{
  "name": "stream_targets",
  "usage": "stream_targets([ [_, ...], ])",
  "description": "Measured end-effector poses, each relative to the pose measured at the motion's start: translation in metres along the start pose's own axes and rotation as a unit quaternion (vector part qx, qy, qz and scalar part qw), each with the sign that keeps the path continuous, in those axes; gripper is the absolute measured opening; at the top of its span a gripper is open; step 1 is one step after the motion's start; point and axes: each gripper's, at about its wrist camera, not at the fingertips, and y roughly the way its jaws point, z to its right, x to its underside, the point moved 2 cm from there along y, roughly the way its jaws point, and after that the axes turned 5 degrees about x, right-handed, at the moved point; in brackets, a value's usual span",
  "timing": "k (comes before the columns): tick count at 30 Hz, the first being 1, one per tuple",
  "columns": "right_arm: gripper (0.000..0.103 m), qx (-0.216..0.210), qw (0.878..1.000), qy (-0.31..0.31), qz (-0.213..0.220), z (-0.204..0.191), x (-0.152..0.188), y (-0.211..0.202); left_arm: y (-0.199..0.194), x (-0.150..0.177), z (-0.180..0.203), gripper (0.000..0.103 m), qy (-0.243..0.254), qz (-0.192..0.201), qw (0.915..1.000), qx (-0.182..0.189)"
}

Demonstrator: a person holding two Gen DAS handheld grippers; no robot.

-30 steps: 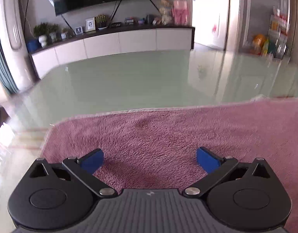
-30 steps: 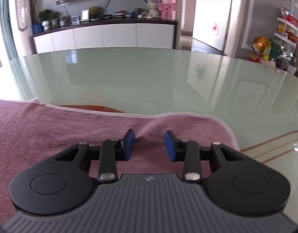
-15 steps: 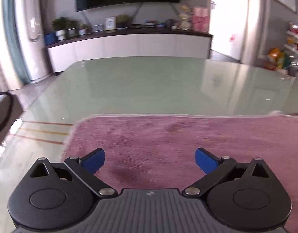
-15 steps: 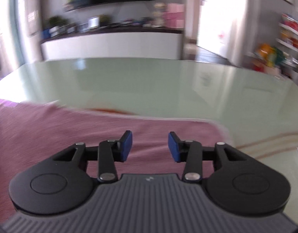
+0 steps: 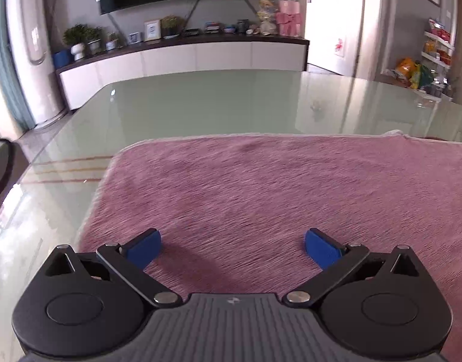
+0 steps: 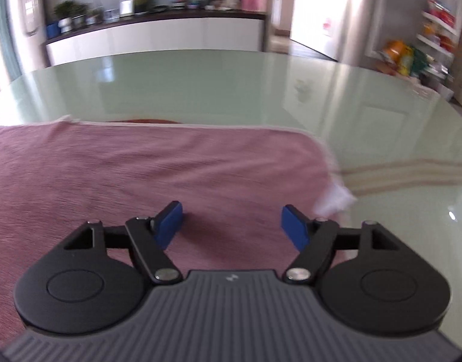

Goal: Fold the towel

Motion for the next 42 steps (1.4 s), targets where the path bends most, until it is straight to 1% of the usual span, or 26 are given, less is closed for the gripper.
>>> stream_targets([
  [2,0.07,0.013,1.0,0.014,-0.007,0.01,0.001,-0.004,-0.005,0.002,-0.003,0.103,-0.007,-0.007,0.9999,-0.007],
  [3,0.07,0.013,1.0,0.021,-0.007,0.012,0.001,-0.008,-0.007,0.002,-0.003,0.102,-0.009,-0.012,0.9998,-0.011],
  [5,0.07,-0.002,0.999,0.034,0.003,0.01,0.001,-0.019,-0.013,0.003,0.0,0.102,-0.011,-0.02,0.9995,-0.021],
  [6,0.07,-0.018,0.999,0.039,0.011,0.004,0.0,-0.029,-0.018,0.003,0.003,0.102,-0.01,-0.022,0.9994,-0.023],
  [9,0.07,-0.057,0.998,0.014,0.022,-0.026,0.005,-0.055,-0.032,0.005,0.015,0.102,-0.009,-0.016,0.9997,-0.017],
  [11,0.07,-0.076,0.997,-0.001,0.022,-0.043,0.011,-0.064,-0.041,0.007,0.023,0.102,-0.012,-0.012,0.9998,-0.008],
  [15,0.07,-0.115,0.993,-0.025,0.005,-0.092,0.026,-0.076,-0.055,0.02,0.041,0.102,-0.015,-0.01,0.9998,0.008],
  [18,0.071,-0.127,0.991,-0.04,-0.012,-0.114,0.037,-0.078,-0.057,0.035,0.048,0.102,-0.015,-0.021,0.9996,0.01],
  [20,0.072,-0.121,0.991,-0.055,-0.029,-0.118,0.045,-0.081,-0.058,0.047,0.047,0.102,-0.012,-0.029,0.9995,0.01],
  [21,0.072,-0.112,0.991,-0.065,-0.037,-0.119,0.049,-0.082,-0.061,0.053,0.047,0.103,-0.005,-0.026,0.9996,0.01],
  [23,0.076,-0.096,0.991,-0.08,-0.053,-0.117,0.056,-0.085,-0.069,0.062,0.043,0.102,0.004,-0.019,0.9997,0.013],
  [26,0.081,-0.076,0.991,-0.076,-0.077,-0.104,0.057,-0.087,-0.082,0.074,0.029,0.103,0.001,-0.022,0.9997,0.01],
  [27,0.086,-0.06,0.992,-0.071,-0.091,-0.093,0.058,-0.086,-0.087,0.079,0.023,0.103,0.0,-0.022,0.9997,0.009],
  [28,0.095,-0.045,0.992,-0.062,-0.105,-0.084,0.058,-0.085,-0.092,0.083,0.017,0.103,-0.001,-0.022,0.9997,0.008],
  [29,0.097,-0.035,0.991,-0.051,-0.118,-0.076,0.058,-0.084,-0.096,0.086,0.011,0.103,-0.003,-0.022,0.9997,0.006],
  [31,0.097,-0.009,0.99,-0.033,-0.139,-0.052,0.057,-0.083,-0.102,0.09,0.0,0.103,-0.008,-0.023,0.9997,0.0],
  [33,0.09,0.02,0.988,-0.014,-0.153,-0.033,0.054,-0.084,-0.105,0.091,-0.01,0.103,-0.013,-0.024,0.9996,-0.004],
  [34,0.085,0.026,0.987,-0.004,-0.155,-0.025,0.051,-0.088,-0.106,0.09,-0.014,0.103,-0.015,-0.026,0.9995,-0.007],
  [35,0.085,0.019,0.988,0.01,-0.153,-0.018,0.049,-0.094,-0.106,0.088,-0.019,0.103,-0.023,-0.029,0.9992,-0.015],
  [36,0.085,-0.002,0.988,0.03,-0.152,-0.013,0.047,-0.099,-0.107,0.085,-0.023,0.102,-0.036,-0.033,0.9985,-0.026],
  [38,0.085,-0.062,0.983,0.062,-0.16,-0.014,0.043,-0.106,-0.109,0.082,-0.023,0.101,-0.047,-0.033,0.998,-0.027],
  [39,0.085,-0.1,0.977,0.074,-0.172,-0.019,0.043,-0.107,-0.109,0.08,-0.019,0.101,-0.046,-0.031,0.9982,-0.021],
  [40,0.086,-0.137,0.968,0.083,-0.191,-0.027,0.045,-0.105,-0.109,0.078,-0.015,0.101,-0.043,-0.029,0.9985,-0.014],
  [42,0.087,-0.21,0.946,0.099,-0.228,-0.042,0.049,-0.101,-0.107,0.074,-0.001,0.102,-0.033,-0.029,0.999,0.008],
])
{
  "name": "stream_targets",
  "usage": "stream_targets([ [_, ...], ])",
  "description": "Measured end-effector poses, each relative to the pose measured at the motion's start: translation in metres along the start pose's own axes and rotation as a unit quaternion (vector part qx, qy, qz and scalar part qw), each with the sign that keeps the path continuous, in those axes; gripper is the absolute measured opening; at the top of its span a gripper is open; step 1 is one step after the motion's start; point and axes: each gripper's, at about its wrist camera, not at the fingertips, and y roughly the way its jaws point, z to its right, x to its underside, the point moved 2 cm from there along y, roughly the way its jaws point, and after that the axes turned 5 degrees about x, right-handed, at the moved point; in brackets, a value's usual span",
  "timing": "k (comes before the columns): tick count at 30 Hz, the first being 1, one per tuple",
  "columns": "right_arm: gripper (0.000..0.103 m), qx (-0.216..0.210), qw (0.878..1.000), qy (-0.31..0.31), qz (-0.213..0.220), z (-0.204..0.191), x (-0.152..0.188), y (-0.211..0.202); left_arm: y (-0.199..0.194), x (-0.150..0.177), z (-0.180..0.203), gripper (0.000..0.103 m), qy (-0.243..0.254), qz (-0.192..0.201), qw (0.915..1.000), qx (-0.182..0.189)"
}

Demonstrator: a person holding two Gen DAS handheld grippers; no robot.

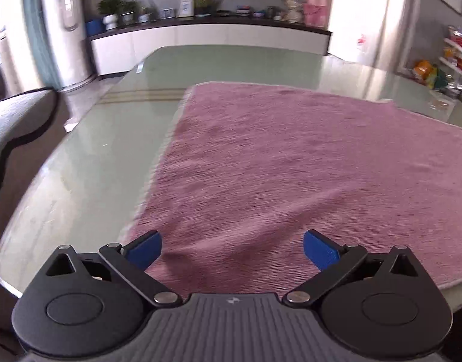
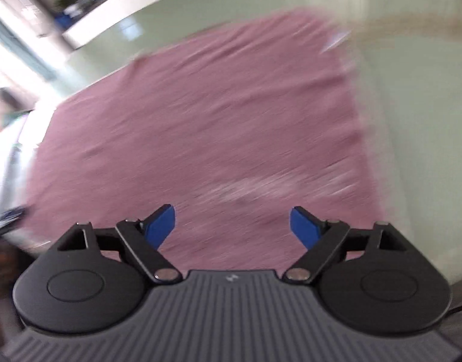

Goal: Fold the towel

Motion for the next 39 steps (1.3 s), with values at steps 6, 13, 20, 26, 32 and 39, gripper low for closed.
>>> stream_targets([
  [6,0.09,-0.015,0.999,0.013,-0.026,0.004,0.006,0.001,0.009,0.007,0.018,0.102,0.026,-0.018,0.9994,0.011],
  [13,0.087,0.074,0.994,0.084,-0.009,0.069,-0.002,-0.036,0.001,0.016,-0.001,0.102,0.025,-0.014,0.9996,0.006],
  [20,0.092,0.015,0.99,0.135,0.045,0.08,-0.023,-0.032,0.001,0.005,-0.002,0.102,0.003,-0.02,0.9998,0.004],
  [26,0.094,0.012,0.991,0.123,0.051,0.085,-0.026,-0.021,0.006,0.008,0.002,0.102,0.025,-0.023,0.9994,0.0],
  [32,0.092,0.045,0.985,0.144,0.08,0.105,-0.041,-0.039,0.005,0.013,-0.001,0.103,0.032,-0.016,0.9993,0.007],
  [39,0.094,-0.04,0.984,0.13,0.11,0.083,-0.057,-0.039,0.005,0.012,0.0,0.103,0.032,-0.014,0.9994,0.006],
])
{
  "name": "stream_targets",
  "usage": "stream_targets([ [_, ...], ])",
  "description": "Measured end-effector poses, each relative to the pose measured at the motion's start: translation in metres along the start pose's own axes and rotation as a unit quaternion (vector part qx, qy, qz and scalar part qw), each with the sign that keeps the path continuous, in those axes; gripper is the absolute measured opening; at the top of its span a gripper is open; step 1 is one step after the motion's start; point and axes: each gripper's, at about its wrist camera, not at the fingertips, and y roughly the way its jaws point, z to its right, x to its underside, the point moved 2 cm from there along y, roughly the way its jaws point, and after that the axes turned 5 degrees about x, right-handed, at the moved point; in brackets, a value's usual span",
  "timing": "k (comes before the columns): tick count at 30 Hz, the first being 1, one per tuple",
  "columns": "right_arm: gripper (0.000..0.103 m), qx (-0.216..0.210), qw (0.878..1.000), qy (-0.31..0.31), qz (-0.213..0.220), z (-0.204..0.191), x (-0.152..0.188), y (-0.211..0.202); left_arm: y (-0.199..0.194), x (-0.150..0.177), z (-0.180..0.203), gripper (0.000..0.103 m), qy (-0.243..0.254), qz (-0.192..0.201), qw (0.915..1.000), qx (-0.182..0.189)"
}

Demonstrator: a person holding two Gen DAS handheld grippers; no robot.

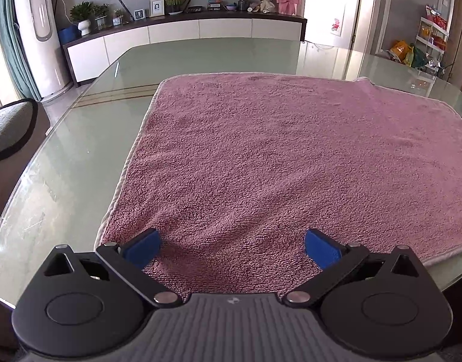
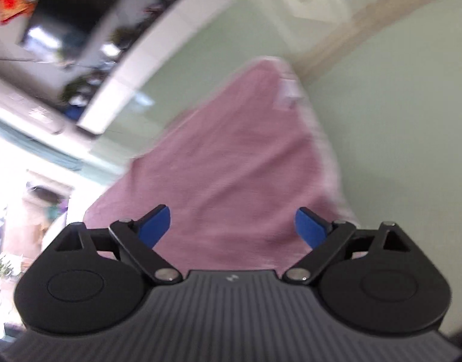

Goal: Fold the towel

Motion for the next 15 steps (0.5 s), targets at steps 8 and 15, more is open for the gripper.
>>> stream_targets([
  [8,0.087,0.064,0.998,-0.013,0.005,0.018,-0.011,0.02,-0.001,0.001,0.0,0.103,0.003,0.001,1.0,0.003],
  [15,0.097,-0.004,1.0,-0.014,-0.024,0.041,0.006,-0.018,0.0,0.001,0.001,0.103,0.001,0.003,1.0,0.001],
])
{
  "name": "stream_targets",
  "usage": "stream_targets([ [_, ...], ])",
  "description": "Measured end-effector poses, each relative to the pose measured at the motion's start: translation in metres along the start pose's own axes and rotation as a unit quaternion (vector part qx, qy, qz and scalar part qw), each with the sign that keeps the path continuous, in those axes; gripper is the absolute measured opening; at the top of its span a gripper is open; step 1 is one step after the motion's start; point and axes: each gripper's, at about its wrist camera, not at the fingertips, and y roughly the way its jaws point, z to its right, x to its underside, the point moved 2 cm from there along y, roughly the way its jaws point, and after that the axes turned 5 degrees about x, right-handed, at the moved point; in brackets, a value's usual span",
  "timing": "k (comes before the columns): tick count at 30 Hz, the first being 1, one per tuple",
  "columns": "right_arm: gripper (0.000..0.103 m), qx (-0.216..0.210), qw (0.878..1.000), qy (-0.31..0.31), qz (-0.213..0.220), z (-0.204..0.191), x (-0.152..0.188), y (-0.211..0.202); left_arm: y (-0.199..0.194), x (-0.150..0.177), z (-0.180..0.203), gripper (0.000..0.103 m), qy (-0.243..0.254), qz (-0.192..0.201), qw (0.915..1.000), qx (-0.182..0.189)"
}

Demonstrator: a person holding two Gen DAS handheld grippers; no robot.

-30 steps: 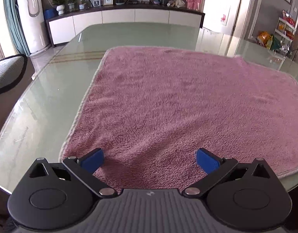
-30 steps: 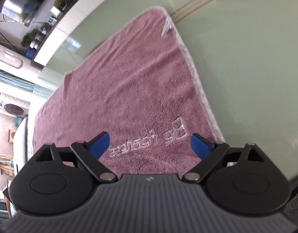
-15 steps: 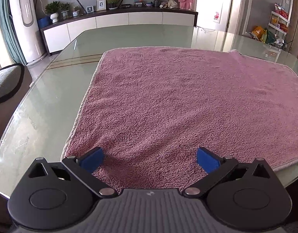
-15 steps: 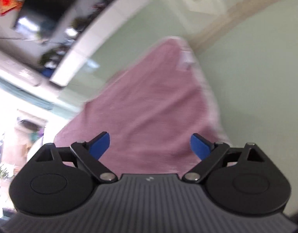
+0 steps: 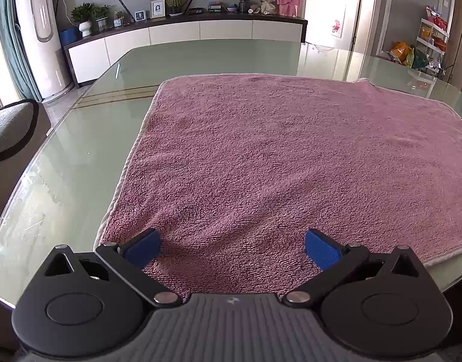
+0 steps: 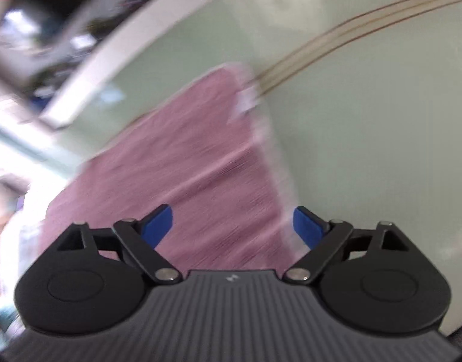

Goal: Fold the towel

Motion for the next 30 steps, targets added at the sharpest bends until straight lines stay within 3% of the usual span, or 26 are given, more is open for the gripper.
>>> stream_targets([
  [1,0.097,-0.021,1.0,-0.004,-0.015,0.002,0.009,-0.003,0.0,0.0,0.0,0.103,0.001,0.001,1.0,0.002],
  [5,0.098,0.002,0.999,-0.024,-0.032,0.019,0.038,-0.01,-0.001,0.001,0.0,0.103,0.005,0.004,1.0,0.005],
  [9,0.098,-0.001,1.0,-0.002,-0.028,0.035,0.052,-0.022,-0.001,0.001,0.0,0.103,0.005,0.006,1.0,0.004],
  [16,0.095,0.037,0.998,-0.022,-0.052,0.013,0.06,-0.024,-0.008,0.006,-0.003,0.103,0.014,0.0,0.9998,0.014],
  [19,0.095,-0.017,0.999,-0.006,-0.035,0.007,0.055,-0.032,-0.013,0.006,-0.009,0.102,0.007,-0.003,0.9998,0.02],
  [23,0.093,-0.037,0.996,-0.012,-0.079,-0.002,0.06,-0.009,-0.02,0.003,-0.014,0.102,-0.006,0.005,0.9995,0.032],
  [30,0.096,0.004,0.989,-0.053,-0.137,-0.001,0.056,-0.007,-0.017,0.012,-0.014,0.102,0.019,-0.021,0.9993,0.025],
])
